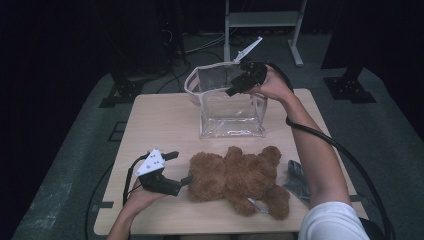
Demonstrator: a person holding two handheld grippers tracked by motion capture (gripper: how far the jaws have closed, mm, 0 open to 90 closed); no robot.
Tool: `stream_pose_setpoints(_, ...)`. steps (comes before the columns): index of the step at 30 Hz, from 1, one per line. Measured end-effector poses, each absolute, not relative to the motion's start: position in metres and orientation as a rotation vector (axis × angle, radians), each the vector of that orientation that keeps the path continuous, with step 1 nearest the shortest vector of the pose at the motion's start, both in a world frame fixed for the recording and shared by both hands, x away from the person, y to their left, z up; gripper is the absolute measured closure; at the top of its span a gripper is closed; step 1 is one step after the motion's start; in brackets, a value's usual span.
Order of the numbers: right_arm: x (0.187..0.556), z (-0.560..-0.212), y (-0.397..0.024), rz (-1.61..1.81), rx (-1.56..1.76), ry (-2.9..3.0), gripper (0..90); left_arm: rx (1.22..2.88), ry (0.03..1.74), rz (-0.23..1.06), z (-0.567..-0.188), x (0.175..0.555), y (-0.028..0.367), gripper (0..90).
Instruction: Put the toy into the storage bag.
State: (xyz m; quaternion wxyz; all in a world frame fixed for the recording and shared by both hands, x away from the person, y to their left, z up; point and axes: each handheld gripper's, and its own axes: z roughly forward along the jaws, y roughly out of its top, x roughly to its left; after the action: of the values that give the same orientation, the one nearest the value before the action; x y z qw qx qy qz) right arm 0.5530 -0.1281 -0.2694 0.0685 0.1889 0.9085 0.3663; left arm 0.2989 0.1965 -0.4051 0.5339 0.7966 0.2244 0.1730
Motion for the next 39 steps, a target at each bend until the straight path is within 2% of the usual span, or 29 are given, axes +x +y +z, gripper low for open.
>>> stream_pose_setpoints(11,0.56,-0.282,-0.126,1.056,0.607,2.741,50.4,1.898,0.525,0.43,-0.406,0.298,0.194,5.2)
stream_pose_setpoints(21,0.559,-0.288,-0.118,0.924,0.655,2.786,85.4,1.898,0.527,0.421,-0.407,0.298,0.195,5.3)
stream_pose_setpoints(29,0.548,-0.287,-0.118,0.91,0.614,2.812,87.2,1.893,0.525,0.421,-0.406,0.297,0.195,5.3)
stream_pose_setpoints(39,0.509,-0.288,-0.121,0.935,0.495,2.848,87.3,1.875,0.536,0.426,-0.405,0.297,0.199,5.3)
